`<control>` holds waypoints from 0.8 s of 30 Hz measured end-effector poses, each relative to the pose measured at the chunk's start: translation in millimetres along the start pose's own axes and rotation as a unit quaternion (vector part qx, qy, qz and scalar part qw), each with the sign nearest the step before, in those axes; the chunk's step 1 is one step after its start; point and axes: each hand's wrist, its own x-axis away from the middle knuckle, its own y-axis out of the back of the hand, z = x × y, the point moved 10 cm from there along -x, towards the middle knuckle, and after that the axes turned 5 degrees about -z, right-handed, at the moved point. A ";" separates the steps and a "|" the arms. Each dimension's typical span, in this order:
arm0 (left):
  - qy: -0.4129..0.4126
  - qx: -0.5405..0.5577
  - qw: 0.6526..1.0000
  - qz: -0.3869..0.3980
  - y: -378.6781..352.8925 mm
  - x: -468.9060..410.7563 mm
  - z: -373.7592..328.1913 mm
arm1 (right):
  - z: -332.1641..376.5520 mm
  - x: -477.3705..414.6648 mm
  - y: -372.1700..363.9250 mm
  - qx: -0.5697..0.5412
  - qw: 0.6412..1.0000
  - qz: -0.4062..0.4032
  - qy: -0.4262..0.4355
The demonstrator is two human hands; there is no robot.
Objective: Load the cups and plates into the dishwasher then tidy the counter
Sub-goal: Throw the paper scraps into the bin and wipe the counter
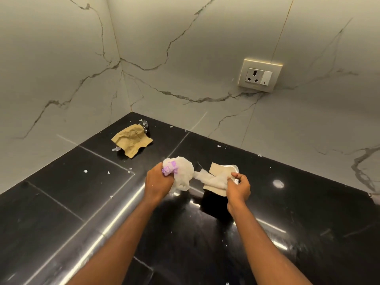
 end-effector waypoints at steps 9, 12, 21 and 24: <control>0.098 0.053 0.993 -0.027 16.7 105.3 -2.8 | -18.9 27.6 62.1 -0.027 0.998 0.057 -0.012; 0.102 0.048 0.994 -0.008 20.4 140.8 -1.6 | -27.8 46.7 83.3 -0.068 0.994 0.072 -0.035; 0.098 0.064 0.990 0.075 25.7 195.2 -1.4 | -63.6 90.5 120.8 -0.173 0.969 0.111 -0.141; 0.083 0.057 0.990 0.098 26.1 206.4 -1.4 | -64.8 109.6 135.1 -0.235 0.949 0.111 -0.178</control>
